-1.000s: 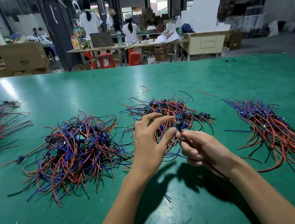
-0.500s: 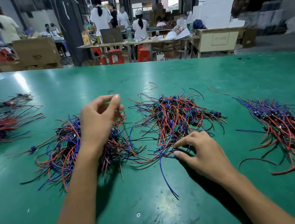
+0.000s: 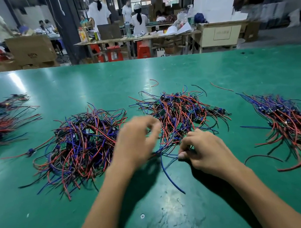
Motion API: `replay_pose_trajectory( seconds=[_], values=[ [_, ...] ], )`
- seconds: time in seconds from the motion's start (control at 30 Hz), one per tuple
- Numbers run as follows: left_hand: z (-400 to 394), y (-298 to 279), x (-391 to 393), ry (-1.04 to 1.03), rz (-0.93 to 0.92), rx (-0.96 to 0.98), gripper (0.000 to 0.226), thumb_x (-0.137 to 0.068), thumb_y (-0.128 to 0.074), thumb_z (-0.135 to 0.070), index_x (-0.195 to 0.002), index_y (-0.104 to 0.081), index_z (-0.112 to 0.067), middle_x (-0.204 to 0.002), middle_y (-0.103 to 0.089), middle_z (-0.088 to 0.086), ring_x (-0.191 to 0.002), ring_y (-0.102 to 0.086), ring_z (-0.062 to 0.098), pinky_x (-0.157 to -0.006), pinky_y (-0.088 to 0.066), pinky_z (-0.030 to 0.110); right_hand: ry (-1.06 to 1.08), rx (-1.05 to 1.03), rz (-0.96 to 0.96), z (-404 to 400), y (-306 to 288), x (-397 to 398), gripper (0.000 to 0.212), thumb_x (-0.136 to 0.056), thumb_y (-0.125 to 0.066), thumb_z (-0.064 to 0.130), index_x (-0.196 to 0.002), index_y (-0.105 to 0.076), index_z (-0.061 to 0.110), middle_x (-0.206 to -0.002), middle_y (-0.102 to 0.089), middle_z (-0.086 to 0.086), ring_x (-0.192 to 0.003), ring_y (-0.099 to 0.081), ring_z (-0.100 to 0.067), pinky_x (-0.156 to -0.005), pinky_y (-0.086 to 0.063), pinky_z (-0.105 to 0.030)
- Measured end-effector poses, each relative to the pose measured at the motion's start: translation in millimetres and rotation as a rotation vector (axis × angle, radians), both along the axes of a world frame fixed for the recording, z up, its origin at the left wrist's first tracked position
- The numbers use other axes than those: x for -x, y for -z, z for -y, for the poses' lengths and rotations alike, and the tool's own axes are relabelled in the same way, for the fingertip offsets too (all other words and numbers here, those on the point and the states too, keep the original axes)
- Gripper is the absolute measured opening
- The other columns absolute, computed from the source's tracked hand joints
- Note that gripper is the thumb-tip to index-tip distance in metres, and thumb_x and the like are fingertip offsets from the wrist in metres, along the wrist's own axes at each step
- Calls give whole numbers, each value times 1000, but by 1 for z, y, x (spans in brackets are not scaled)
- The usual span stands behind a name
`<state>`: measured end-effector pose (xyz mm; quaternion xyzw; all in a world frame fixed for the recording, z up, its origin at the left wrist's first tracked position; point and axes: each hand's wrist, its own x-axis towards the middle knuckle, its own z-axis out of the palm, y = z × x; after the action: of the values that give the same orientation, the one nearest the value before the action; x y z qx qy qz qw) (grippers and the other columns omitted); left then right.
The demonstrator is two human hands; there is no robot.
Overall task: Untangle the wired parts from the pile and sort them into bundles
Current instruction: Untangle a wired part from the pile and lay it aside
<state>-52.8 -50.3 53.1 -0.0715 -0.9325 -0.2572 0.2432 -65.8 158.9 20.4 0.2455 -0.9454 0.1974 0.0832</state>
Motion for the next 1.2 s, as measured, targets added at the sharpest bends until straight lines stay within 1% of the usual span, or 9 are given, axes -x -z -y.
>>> replay_pose_trajectory(
  seconds=[0.13,0.27,0.37,0.5,0.67,0.77,0.83,1.07,1.2],
  values=[
    [-20,25,-2,140,83,-21,33,-104,-43,-47,-112,-66,-26,-102,-69,-6,-90,-59,15,-90,-46,40,86,-135,-193,-4,3,0,7,-94,-60,29,-88,-58,31,-93,-59,14,-99,-48,-14,-78,-22,-31],
    [-5,36,-8,89,198,-110,54,-90,-24,-80,-99,-54,-36,-79,-64,-16,-69,-55,3,-72,-42,34,234,343,-47,-16,0,5,24,-100,-59,26,-78,-57,33,-73,-63,15,-80,-56,-4,-79,-18,-31],
    [-8,41,-8,-23,225,205,59,-79,-37,-89,-90,-54,-33,-85,-60,-15,-84,-59,11,-80,-42,35,199,797,197,-12,-3,6,16,-101,-61,25,-85,-66,24,-61,-61,11,-59,-53,-3,-75,-38,-30],
    [-15,41,-4,-49,183,331,44,-88,-46,-75,-87,-54,-32,-88,-54,-13,-97,-57,15,-85,-34,36,236,1064,515,-10,-5,9,23,-105,-53,29,-107,-66,10,-55,-40,8,-48,-32,-3,-51,-27,-16],
    [-15,42,-4,-59,174,325,38,-101,-37,-59,-101,-60,-30,-101,-64,-9,-103,-56,18,-89,-35,37,263,968,515,-11,-4,12,46,-107,-47,32,-96,-57,-12,-48,-39,8,-42,-31,-3,-46,-29,-14],
    [-17,42,-4,-25,99,169,39,-106,-33,-47,-95,-64,-26,-94,-69,-7,-97,-59,22,-86,-36,38,351,737,300,-14,-3,14,41,-107,-46,36,-76,-65,18,-46,-40,8,-41,-33,-4,-53,-29,-28],
    [-16,41,-4,1,62,-31,37,-106,-40,-41,-88,-69,-26,-83,-70,-8,-85,-62,20,-82,-42,38,401,605,133,-18,-2,14,44,-106,-46,38,-69,-63,23,-46,-40,6,-44,-34,-6,-56,-29,-33],
    [-19,30,2,104,167,-796,30,-105,-51,-22,-84,-71,-18,-64,-67,-6,-50,-47,5,-52,-39,22,156,1263,333,-17,-9,15,27,-101,-50,40,-92,-59,16,-49,-43,8,-46,-36,-6,-48,-33,-15],
    [-21,26,1,203,368,-963,26,-107,-46,-23,-100,-69,-13,-66,-66,-1,-44,-44,9,-40,-32,15,124,1252,430,-14,-9,14,25,-93,-59,40,-93,-56,15,-58,-66,-1,-47,-48,-7,-49,-43,-15]
  ],
)
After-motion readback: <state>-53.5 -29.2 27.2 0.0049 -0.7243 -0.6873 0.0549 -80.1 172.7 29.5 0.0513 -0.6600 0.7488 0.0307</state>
